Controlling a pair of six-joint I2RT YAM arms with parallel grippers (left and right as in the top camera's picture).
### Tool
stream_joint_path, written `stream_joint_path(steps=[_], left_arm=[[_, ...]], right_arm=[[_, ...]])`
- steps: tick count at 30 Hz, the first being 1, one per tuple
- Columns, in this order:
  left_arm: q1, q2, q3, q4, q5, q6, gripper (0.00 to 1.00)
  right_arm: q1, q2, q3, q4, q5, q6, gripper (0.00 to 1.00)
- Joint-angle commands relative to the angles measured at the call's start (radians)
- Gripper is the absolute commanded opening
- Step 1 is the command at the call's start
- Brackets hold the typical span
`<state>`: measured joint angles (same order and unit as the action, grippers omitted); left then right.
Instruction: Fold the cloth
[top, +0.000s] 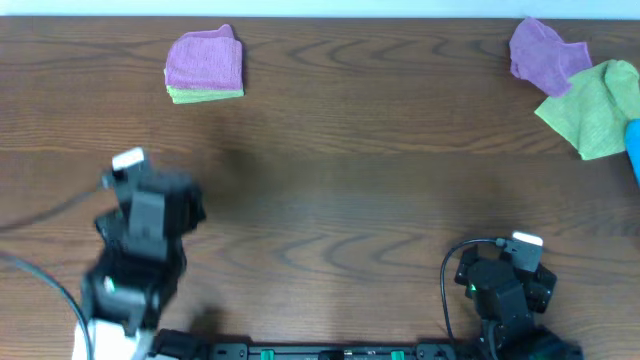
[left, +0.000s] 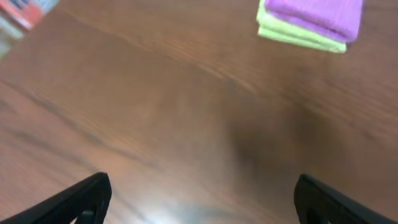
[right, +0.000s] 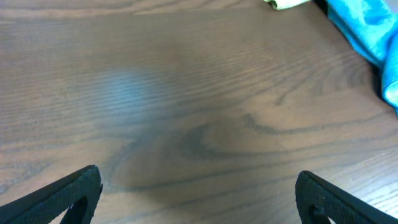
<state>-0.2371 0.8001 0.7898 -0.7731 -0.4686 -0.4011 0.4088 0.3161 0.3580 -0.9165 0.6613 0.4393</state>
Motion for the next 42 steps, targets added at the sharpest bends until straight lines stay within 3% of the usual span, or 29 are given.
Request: stream_joint_path(steps=[1,6,9,19,42], left_arm=[[0.003,-0.149,-0.240,0.080,0.065,0.069,0.95],[0.051,-0.338,-0.464,0.119,0.247,0.068,0.95],[0.096,-0.392,-0.507,0.110,0.363,0.160,0.95],[0.118,-0.602,-0.594,-0.035,0.328,0.200,0.95],[0.173,-0.758,-0.609,-0.042,0.324,0.313,0.95]], right_arm=[[0.010,-0.003,-0.003,0.000,0.010,-0.007,0.99],[0.010,-0.003,-0.003,0.000,0.011,-0.007,0.99],[0.010,-0.003,-0.003,0.000,0.010,-0.007,0.99],[0.010,-0.003,-0.003,0.000,0.010,-0.007,0.99],[0.010,-0.003,-0.003,0.000,0.010,-0.007,0.99]])
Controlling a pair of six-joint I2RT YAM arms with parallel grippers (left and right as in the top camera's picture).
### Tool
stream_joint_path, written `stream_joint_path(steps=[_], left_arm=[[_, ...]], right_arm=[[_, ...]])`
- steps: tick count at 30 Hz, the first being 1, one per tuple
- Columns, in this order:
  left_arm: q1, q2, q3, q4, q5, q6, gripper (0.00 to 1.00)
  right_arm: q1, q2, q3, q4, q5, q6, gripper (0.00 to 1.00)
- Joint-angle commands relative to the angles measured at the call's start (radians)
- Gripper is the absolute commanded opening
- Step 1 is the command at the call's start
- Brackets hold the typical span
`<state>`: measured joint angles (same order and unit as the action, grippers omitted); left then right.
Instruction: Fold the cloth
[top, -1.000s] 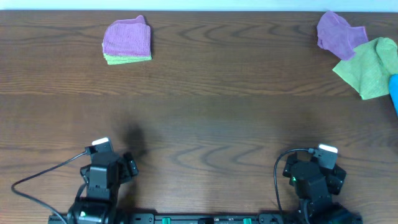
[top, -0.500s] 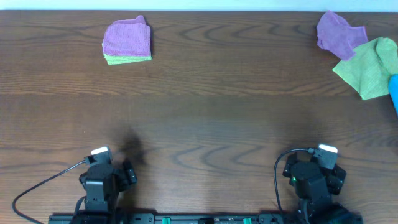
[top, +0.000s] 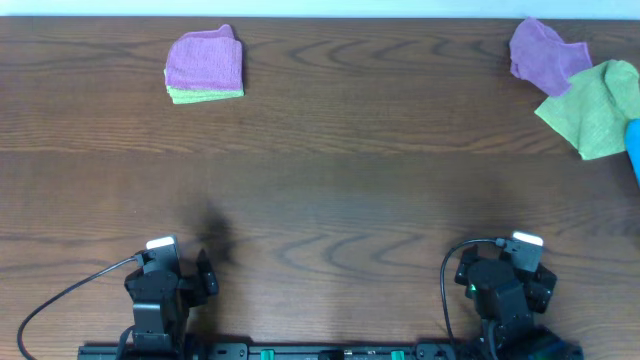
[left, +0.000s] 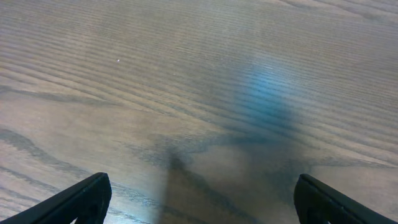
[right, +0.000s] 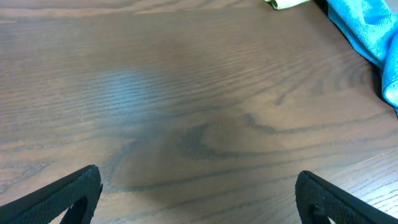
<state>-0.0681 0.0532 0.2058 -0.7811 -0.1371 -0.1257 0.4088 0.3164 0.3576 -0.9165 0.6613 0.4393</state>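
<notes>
Two folded cloths, a purple one (top: 204, 60) on a green one (top: 205, 95), lie stacked at the table's far left. At the far right lie a crumpled purple cloth (top: 541, 51), a spread green cloth (top: 596, 108) and a blue cloth (right: 364, 25) at the edge. My left gripper (left: 199, 199) stands open over bare wood at the near left edge, nothing between its fingers. My right gripper (right: 199, 196) stands open over bare wood at the near right edge, far from every cloth.
The brown wooden table (top: 330, 180) fills the view. Both arm bases sit along its near edge, with cables trailing at each. A corner of the green cloth (right: 283, 3) shows at the top of the right wrist view.
My left arm has drawn back from mid-left of the table to the near edge; the folded stack is out of its wrist view. The right arm has not moved.
</notes>
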Motion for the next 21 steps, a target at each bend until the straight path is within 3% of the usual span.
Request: stream_joint_path(steps=[1,21], left_arm=[[0.004,-0.013,-0.025,-0.034,-0.008,0.037,0.95],[0.004,-0.018,-0.025,-0.026,-0.008,0.037,0.95]], right_arm=[[0.010,-0.003,-0.002,0.000,0.010,-0.007,0.99],[0.010,-0.003,-0.002,0.000,0.011,-0.007,0.99]])
